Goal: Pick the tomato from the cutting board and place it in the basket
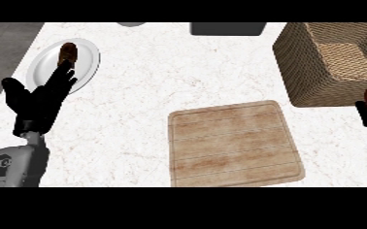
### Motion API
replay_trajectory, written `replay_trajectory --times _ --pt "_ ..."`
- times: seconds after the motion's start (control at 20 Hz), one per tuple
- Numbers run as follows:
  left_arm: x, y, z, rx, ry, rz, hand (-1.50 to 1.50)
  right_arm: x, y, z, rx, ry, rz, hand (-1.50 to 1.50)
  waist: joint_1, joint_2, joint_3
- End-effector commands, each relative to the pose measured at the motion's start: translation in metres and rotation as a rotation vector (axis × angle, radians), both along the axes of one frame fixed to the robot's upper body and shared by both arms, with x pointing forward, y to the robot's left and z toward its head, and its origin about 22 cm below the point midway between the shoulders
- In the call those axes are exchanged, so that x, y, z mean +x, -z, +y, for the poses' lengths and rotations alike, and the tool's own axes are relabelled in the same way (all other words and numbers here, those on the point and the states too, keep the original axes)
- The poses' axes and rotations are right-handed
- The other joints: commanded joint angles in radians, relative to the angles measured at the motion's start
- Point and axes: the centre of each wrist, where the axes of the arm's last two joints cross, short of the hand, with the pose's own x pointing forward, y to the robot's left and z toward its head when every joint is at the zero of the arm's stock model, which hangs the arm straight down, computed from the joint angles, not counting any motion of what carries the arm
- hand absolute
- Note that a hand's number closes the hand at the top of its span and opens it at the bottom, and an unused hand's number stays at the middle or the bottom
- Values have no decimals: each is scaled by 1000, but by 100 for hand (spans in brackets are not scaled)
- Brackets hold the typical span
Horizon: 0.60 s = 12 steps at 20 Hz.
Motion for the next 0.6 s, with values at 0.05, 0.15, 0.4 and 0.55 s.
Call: replay_trajectory --times 0.05,0.15,0.4,0.55 --pt "-8 17 -3 -9 -12 1 0 36 -7 -49 -10 50 4 150 -5 0 2" --pt "-10 3 -12 -3 -4 4 0 51 6 -64 0 23 15 150 -2 0 2" --pt "8 -3 2 7 -10 5 0 75 28 -71 -17 35 -16 150 -9 0 2" --pt "-6 5 -18 -17 0 -1 0 91 58 -87 12 9 17 150 -4 0 2"
